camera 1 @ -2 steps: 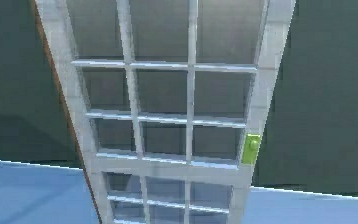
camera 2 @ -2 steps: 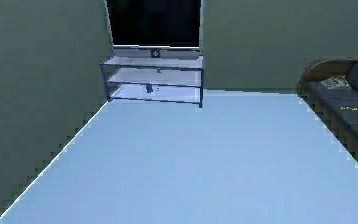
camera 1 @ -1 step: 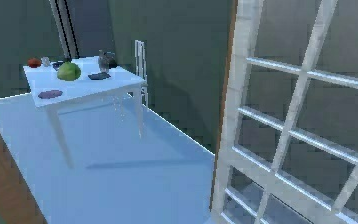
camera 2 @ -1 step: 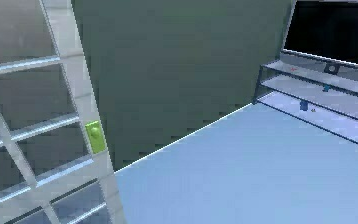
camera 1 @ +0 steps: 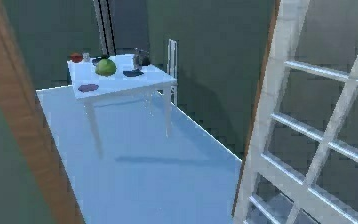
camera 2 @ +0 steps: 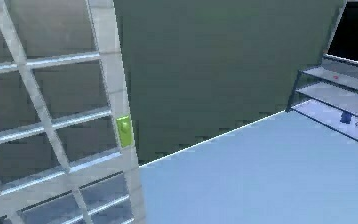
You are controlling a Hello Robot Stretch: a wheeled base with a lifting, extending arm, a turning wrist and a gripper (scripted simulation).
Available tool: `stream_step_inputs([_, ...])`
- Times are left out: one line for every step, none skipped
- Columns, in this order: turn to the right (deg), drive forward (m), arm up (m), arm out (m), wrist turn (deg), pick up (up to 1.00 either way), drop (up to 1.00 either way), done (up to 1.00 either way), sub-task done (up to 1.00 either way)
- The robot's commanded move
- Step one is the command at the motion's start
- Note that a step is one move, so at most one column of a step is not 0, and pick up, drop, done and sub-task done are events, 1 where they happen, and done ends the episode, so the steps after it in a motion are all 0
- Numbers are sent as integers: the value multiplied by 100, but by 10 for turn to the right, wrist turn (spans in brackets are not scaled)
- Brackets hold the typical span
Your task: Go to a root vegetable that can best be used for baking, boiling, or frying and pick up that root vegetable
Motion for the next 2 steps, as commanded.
stream_step_inputs([0,100,0,0,0,0,0,0,0])
stream_step_inputs([-450,0,0,0,0,0,0,0,0])
